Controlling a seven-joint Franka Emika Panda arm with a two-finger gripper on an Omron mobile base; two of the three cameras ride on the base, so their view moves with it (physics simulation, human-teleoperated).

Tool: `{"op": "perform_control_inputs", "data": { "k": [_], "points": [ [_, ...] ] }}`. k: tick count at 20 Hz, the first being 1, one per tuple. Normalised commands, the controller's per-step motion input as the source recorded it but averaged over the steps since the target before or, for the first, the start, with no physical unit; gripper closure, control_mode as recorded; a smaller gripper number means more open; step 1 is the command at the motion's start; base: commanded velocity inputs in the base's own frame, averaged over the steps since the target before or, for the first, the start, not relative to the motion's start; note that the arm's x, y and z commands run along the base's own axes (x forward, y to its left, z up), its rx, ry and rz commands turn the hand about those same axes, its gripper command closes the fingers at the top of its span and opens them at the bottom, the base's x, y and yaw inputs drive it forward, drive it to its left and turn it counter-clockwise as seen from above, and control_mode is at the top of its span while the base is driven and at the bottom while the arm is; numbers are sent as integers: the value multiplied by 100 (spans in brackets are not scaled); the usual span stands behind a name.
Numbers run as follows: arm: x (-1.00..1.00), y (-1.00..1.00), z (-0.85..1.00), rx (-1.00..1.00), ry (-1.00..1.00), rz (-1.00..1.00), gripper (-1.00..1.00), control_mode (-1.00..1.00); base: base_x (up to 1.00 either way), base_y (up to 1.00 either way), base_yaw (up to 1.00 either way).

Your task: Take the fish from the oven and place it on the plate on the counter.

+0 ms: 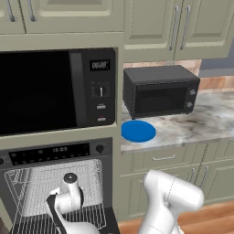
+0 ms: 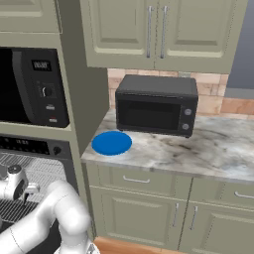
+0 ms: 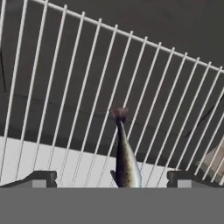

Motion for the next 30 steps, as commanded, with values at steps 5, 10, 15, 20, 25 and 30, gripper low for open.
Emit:
{"op": "perform_control_inputs", "data": {
  "k": [5,10,15,20,25,30],
  "points": [
    [0,17,-18,-4,-6,6,-100,-100,0,0,0],
    [22,15,-19,-6,-6,1,-100,-100,0,0,0],
    [13,12,-15,-3,-3,0,-100,-100,0,0,0],
    [13,5,-1,0,0,0,-100,-100,0,0,0],
    [35,2,-7,0,0,0,-100,-100,0,0,0],
    [12,0,-33,-1,-2,0,-100,-100,0,0,0]
  ]
}}
